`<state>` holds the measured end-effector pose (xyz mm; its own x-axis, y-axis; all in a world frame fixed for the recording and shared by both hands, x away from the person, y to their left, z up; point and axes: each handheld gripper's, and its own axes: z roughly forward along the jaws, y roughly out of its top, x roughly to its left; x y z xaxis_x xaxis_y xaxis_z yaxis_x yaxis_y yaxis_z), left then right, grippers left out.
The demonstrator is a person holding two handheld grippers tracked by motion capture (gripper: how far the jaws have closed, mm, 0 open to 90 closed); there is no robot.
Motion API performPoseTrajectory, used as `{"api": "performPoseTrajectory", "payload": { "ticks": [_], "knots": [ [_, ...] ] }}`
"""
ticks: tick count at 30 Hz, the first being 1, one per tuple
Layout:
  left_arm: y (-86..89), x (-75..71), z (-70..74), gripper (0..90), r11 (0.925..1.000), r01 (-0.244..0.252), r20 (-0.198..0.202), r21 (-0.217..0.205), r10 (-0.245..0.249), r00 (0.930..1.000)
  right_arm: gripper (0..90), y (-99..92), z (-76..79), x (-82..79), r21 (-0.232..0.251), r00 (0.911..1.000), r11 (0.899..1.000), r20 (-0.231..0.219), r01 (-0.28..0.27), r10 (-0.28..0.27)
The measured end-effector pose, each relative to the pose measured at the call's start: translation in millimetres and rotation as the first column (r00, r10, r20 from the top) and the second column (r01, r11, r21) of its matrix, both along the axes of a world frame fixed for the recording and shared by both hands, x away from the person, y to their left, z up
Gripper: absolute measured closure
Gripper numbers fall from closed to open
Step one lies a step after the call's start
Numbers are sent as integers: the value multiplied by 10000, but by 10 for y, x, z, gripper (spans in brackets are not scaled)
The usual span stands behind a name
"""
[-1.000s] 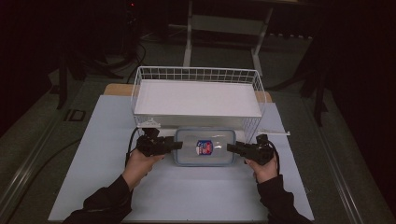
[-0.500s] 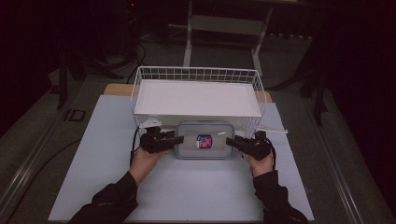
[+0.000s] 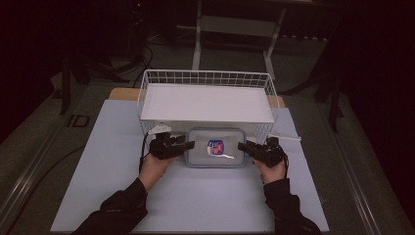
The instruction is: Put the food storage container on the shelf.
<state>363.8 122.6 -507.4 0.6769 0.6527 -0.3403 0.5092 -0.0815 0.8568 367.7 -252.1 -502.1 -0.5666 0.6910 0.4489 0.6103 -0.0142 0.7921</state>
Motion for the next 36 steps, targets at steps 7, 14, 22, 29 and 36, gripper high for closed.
{"api": "performPoseTrajectory", "payload": {
  "ticks": [7, 14, 22, 29, 36],
  "knots": [
    [-24, 36, 16, 458, 9992, -319, 129, 260, 316, 9994, 484, 39, 18, 7, -260, 9989, 9986, 77, 460, -458],
    [-38, 80, 31, 461, 9937, -877, 323, 700, 856, 9958, 429, 92, 5, 44, -393, 9960, 9952, 37, 894, -893],
    [-46, 43, 56, 375, 9937, -909, 263, 651, 893, 9957, 410, 141, 66, 27, -655, 9960, 9938, 115, 895, -889],
    [-7, -93, 134, 259, 9976, -423, 136, 547, 416, 9990, 382, 235, 214, -254, -1098, 9960, 9922, 723, 596, -518],
    [47, -238, 116, 166, 9984, -336, 45, 463, 334, 9994, 408, 340, 301, -455, -1068, 9951, 9943, 983, 24, 82]
  ]
}}
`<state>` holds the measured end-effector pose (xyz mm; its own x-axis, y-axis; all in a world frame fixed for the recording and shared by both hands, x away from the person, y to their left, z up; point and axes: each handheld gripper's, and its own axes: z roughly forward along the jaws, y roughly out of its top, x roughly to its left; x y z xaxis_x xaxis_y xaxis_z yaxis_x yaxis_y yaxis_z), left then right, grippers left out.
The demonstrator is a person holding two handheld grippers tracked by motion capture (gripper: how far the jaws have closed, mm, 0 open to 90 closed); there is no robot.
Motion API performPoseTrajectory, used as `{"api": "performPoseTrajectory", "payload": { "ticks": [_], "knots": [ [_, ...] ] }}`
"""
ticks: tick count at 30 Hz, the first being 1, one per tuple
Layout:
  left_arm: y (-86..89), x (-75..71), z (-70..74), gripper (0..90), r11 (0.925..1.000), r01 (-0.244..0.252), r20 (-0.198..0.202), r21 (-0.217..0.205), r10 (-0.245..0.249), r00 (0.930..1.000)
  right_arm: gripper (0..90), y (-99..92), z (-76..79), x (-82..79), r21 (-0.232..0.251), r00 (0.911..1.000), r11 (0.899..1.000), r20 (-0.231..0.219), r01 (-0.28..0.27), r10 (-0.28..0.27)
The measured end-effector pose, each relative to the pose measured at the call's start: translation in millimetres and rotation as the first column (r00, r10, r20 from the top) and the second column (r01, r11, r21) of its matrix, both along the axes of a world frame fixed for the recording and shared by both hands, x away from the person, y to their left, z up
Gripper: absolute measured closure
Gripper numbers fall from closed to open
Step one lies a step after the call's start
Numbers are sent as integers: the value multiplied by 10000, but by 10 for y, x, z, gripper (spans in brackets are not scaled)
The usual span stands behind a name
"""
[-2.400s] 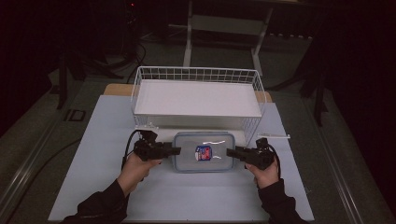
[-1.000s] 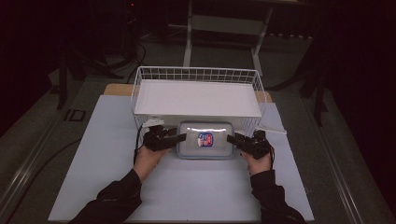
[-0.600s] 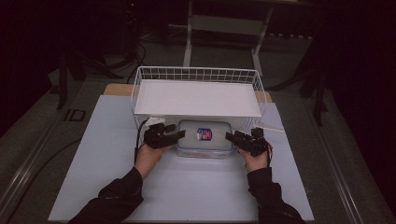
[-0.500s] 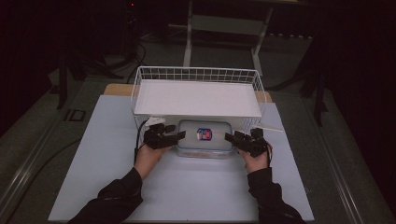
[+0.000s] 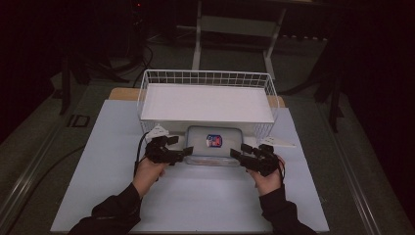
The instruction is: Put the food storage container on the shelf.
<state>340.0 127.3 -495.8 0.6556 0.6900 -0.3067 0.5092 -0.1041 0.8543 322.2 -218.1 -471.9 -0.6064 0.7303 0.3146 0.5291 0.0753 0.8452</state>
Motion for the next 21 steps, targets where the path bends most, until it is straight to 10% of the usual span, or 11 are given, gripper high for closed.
{"api": "performPoseTrajectory", "payload": {
  "ticks": [6, 12, 21],
  "knots": [
    [29, -156, -9, 127, 9997, 239, 21, -36, -239, 9997, 536, 186, -58, -136, 116, 9949, 9958, -425, -907, 911],
    [25, -339, -8, 8, 9981, 595, -82, 156, -594, 9982, 890, 360, -165, -179, -507, 9829, 9846, -866, -1672, 1625],
    [95, -605, -76, 2, 9977, 607, -42, 294, -606, 9982, 899, 477, -362, -73, -1199, 9797, 9786, -1310, -1675, 1516]
  ]
}}
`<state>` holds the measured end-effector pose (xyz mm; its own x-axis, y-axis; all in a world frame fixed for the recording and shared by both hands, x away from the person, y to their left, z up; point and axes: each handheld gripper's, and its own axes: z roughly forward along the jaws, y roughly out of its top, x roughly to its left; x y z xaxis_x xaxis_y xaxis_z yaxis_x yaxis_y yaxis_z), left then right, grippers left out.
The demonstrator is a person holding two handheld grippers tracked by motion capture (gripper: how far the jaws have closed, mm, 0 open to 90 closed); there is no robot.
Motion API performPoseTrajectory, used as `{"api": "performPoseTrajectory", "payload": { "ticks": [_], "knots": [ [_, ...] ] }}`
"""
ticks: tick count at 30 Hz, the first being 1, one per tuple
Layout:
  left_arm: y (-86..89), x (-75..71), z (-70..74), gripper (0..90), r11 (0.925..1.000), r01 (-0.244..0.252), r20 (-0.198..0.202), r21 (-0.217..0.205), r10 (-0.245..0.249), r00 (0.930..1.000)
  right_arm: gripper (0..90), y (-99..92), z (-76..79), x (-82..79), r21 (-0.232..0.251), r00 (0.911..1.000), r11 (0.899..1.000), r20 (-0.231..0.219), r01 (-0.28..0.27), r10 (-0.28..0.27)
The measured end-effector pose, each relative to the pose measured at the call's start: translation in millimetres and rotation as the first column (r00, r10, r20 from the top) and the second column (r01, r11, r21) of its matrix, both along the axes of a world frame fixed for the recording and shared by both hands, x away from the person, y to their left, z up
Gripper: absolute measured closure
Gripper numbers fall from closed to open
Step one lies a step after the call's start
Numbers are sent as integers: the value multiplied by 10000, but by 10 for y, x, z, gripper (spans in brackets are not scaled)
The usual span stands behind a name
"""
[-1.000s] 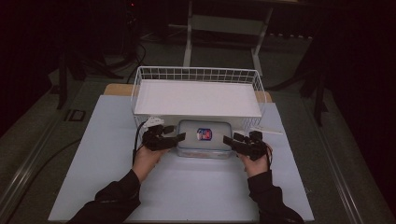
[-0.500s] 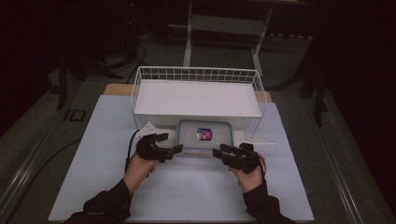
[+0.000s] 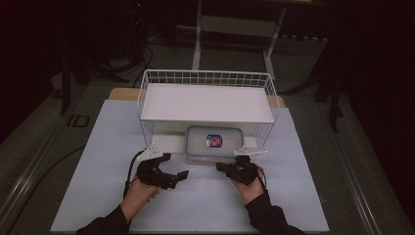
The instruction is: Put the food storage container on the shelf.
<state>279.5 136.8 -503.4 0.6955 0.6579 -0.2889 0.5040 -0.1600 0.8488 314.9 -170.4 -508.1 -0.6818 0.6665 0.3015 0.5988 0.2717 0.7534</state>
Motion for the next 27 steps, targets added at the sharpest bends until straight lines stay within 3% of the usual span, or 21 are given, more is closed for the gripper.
{"api": "performPoseTrajectory", "payload": {
  "ticks": [8, 27],
  "knots": [
    [39, -34, -60, 2, 9997, -226, 162, 113, 224, 9996, 900, 39, -27, 131, 32, 9998, 9998, -29, 179, -178],
    [-9, -65, -76, 3, 9994, -102, 690, 328, 79, 9976, 900, 140, -17, 426, 15, 9986, 9986, 10, 530, -530]
  ]
}}
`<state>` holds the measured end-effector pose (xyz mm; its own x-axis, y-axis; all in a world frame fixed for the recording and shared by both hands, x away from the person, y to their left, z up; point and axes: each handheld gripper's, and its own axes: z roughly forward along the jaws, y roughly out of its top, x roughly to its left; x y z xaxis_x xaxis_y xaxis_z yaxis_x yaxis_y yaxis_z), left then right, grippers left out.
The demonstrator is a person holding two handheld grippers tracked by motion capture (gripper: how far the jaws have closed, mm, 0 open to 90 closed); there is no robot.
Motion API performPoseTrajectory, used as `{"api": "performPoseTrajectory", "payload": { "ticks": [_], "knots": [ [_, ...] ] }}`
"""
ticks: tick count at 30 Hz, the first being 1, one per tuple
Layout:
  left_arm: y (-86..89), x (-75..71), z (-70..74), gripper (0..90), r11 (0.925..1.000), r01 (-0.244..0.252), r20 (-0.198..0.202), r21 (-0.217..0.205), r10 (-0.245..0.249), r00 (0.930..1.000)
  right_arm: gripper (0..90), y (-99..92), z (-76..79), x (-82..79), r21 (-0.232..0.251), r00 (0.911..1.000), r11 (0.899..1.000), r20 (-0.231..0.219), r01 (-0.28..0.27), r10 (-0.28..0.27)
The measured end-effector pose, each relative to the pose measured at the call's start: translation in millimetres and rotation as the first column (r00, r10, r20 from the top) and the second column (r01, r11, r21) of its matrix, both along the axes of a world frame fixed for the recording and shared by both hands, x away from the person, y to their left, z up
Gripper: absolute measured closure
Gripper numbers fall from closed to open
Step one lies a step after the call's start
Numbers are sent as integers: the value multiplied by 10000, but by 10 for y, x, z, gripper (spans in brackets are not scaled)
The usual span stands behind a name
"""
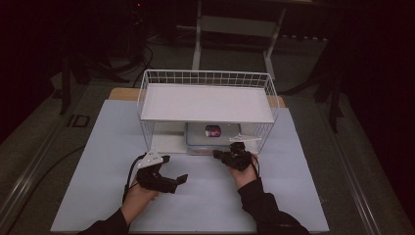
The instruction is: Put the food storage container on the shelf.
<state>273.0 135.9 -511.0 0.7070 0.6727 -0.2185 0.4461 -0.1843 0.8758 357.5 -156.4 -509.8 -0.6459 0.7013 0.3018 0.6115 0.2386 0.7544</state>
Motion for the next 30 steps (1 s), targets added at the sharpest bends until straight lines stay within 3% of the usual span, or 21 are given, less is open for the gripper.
{"api": "performPoseTrajectory", "payload": {
  "ticks": [19, 20, 21, 24, 26, 29, 30],
  "knots": [
    [45, 11, -4, 3, 10000, -87, 62, 12, 87, 9999, 900, 142, 43, 253, 40, 9994, 9994, 0, 352, -352],
    [44, 10, -3, 3, 10000, -82, 69, 40, 81, 9999, 900, 181, 83, 267, 183, 9978, 9985, -411, 522, -514],
    [44, 10, -3, 3, 10000, -82, 69, 40, 81, 9999, 900, 181, 83, 267, 183, 9978, 9985, -411, 522, -514],
    [40, 0, 4, 3, 10000, -64, 128, 56, 63, 9999, 900, 232, 67, 299, -102, 9994, 9994, 23, 338, -338],
    [40, -2, 5, 3, 10000, -58, 123, 58, 57, 9999, 900, 240, 65, 300, -113, 9995, 9994, 21, 324, -324],
    [40, -2, 4, 3, 10000, -55, 120, 77, 54, 9999, 898, 246, 44, 276, 208, 9988, 9987, -186, 460, -456],
    [41, -3, 12, 3, 10000, -51, 76, 40, 50, 10000, 861, 257, 36, 249, 330, 9997, 9993, 102, 198, -202]
  ]
}}
